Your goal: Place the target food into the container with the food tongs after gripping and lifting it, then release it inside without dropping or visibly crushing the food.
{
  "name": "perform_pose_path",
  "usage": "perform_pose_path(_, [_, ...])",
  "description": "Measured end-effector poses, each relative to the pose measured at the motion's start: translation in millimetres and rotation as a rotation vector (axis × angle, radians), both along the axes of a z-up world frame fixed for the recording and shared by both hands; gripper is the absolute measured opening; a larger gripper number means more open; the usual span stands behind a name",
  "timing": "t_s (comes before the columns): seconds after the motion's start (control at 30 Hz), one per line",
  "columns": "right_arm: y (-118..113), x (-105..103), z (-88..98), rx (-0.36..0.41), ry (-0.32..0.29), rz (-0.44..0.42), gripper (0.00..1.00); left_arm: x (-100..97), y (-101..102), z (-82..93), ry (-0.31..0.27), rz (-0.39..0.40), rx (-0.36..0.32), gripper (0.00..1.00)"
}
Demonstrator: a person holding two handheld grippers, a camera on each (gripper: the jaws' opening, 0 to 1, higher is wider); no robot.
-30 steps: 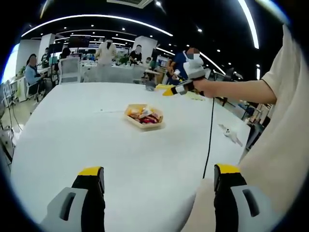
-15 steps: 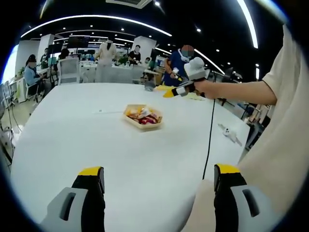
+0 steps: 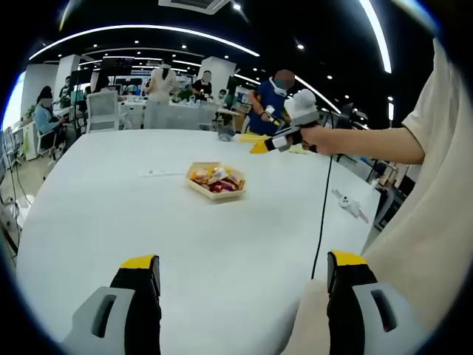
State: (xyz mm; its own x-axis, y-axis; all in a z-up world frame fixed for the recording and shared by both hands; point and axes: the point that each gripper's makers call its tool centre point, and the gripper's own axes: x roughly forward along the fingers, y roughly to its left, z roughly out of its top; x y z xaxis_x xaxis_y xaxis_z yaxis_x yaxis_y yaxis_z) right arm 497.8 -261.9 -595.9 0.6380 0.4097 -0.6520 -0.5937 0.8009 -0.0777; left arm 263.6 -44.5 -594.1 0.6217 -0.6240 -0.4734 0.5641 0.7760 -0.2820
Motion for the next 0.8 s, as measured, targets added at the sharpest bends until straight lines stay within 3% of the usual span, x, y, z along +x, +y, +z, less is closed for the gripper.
perform_pose_path(0.23, [0.9,-5.4,0.1,0.019,0.013,0.009,0.25,0.5,-1.5,1.4,-0.005,-0.009,0.001,0.94])
perform_pose_path(0.8, [7.7,-43.7,1.9,0.099,0.062,0.068,0.26,6.2,-6.7,4.4,-0.024,-0.03,-0.005,0.95])
